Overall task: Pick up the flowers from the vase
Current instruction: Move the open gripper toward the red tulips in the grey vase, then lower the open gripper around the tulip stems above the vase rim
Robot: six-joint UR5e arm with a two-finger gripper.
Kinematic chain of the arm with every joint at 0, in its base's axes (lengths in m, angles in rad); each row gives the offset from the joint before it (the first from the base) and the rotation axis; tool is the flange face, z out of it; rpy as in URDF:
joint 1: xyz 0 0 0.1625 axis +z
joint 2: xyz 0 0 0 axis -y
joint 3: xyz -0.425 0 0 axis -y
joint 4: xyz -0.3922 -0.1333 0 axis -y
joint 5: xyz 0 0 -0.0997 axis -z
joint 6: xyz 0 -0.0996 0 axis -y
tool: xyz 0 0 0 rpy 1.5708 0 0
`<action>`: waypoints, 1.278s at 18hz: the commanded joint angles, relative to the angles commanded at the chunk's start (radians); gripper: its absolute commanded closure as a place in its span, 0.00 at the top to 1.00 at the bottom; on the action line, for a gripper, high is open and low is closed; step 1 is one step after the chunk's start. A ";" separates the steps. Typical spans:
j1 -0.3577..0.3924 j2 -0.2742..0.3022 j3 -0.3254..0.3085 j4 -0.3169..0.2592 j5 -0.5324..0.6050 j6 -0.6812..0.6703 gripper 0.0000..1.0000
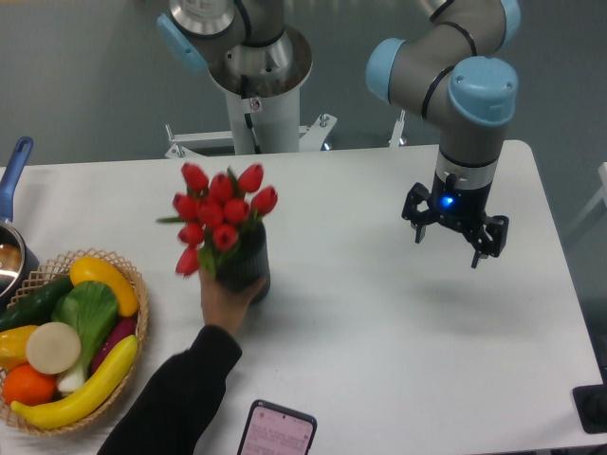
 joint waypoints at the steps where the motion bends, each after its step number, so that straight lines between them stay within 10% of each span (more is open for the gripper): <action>1: 0.000 0.002 0.000 0.000 0.000 0.000 1.00; 8: 0.000 0.020 -0.081 0.072 -0.059 -0.005 1.00; 12: 0.005 0.067 -0.172 0.181 -0.268 -0.066 1.00; 23: -0.078 0.058 -0.186 0.187 -0.845 -0.169 1.00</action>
